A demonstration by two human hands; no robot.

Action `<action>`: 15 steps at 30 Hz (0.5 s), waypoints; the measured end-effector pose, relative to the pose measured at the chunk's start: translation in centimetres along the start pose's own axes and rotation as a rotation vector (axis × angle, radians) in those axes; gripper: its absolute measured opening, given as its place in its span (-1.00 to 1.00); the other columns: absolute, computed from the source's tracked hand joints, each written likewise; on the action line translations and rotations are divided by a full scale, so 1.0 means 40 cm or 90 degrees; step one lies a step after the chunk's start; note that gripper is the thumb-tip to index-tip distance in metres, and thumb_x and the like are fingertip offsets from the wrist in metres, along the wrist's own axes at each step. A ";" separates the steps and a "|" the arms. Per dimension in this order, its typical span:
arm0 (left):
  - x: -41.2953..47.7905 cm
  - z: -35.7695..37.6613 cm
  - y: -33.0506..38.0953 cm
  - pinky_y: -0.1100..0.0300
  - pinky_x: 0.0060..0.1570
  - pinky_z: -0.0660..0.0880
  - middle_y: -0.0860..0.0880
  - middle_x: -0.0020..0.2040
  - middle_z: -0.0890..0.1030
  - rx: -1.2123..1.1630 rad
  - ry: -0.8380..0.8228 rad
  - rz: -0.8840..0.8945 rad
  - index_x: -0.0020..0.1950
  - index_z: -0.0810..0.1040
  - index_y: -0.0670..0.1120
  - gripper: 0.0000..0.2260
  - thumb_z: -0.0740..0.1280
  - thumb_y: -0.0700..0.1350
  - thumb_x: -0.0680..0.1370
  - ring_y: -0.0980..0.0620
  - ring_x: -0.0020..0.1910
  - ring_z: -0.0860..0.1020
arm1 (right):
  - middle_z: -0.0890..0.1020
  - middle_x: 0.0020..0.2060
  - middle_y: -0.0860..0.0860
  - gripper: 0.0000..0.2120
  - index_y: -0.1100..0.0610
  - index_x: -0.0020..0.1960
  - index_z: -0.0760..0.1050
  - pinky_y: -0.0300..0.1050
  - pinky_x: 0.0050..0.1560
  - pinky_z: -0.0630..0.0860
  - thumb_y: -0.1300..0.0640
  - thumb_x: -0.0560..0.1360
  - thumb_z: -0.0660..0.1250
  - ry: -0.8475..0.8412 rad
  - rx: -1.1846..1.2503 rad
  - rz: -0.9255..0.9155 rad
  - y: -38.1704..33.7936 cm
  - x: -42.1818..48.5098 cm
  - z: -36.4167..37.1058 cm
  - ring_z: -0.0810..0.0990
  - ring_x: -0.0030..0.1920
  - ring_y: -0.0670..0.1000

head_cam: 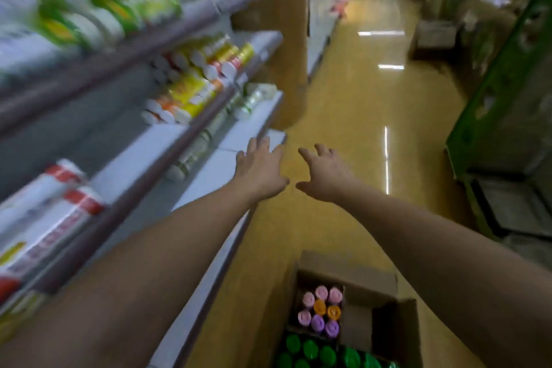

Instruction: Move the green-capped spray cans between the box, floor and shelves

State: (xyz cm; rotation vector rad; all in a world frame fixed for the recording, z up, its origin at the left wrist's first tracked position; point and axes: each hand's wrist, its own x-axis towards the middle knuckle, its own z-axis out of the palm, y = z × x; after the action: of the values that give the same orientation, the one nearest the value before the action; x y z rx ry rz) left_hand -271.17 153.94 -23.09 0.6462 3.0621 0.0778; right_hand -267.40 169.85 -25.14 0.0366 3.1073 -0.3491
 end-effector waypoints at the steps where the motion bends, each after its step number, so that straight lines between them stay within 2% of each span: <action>1: -0.039 -0.073 -0.009 -0.24 0.47 0.19 -0.17 0.62 0.08 0.009 0.021 -0.011 0.59 0.21 0.01 -0.29 0.40 0.17 0.51 -0.25 0.59 0.01 | 0.23 0.51 0.18 -0.20 -0.01 0.57 0.13 0.28 0.31 0.42 -0.19 0.48 0.43 0.014 -0.014 -0.023 -0.039 -0.025 -0.063 0.25 0.45 0.29; 5: -0.187 -0.303 -0.059 -0.23 0.42 0.27 -0.12 0.61 0.13 0.043 0.146 -0.037 0.54 0.28 0.05 -0.34 0.37 0.21 0.50 -0.24 0.58 0.05 | 0.25 0.49 0.15 -0.21 -0.03 0.56 0.13 0.27 0.30 0.42 -0.21 0.48 0.42 0.104 -0.073 -0.088 -0.170 -0.135 -0.261 0.26 0.44 0.27; 10: -0.411 -0.436 -0.116 -0.23 0.39 0.28 -0.13 0.54 0.24 0.066 0.243 -0.048 0.47 0.36 0.09 -0.44 0.31 0.24 0.52 -0.24 0.52 0.15 | 0.18 0.56 0.13 -0.18 -0.08 0.58 0.11 0.36 0.38 0.30 -0.29 0.46 0.39 0.180 -0.121 -0.113 -0.301 -0.299 -0.364 0.17 0.51 0.27; 12: -0.498 -0.446 -0.134 -0.24 0.44 0.22 -0.13 0.58 0.19 0.060 0.251 -0.061 0.50 0.32 0.10 -0.41 0.29 0.28 0.52 -0.24 0.56 0.10 | 0.13 0.58 0.12 -0.14 -0.11 0.61 0.02 0.39 0.41 0.24 -0.29 0.47 0.38 0.190 -0.125 -0.117 -0.343 -0.367 -0.369 0.12 0.54 0.28; 15: -0.637 -0.433 -0.150 -0.27 0.49 0.10 -0.13 0.63 0.08 0.067 0.211 -0.070 0.60 0.18 0.09 -0.32 0.26 0.31 0.55 -0.26 0.60 0.00 | 0.04 0.61 0.14 -0.11 -0.12 0.62 -0.06 0.42 0.45 0.17 -0.28 0.48 0.37 0.162 -0.132 -0.127 -0.399 -0.478 -0.352 0.04 0.56 0.29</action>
State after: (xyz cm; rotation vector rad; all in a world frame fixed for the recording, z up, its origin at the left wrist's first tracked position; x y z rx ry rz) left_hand -250.63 137.37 -6.08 0.5141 3.4345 0.0256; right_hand -248.86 157.01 -7.53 -0.2535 3.3901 -0.0208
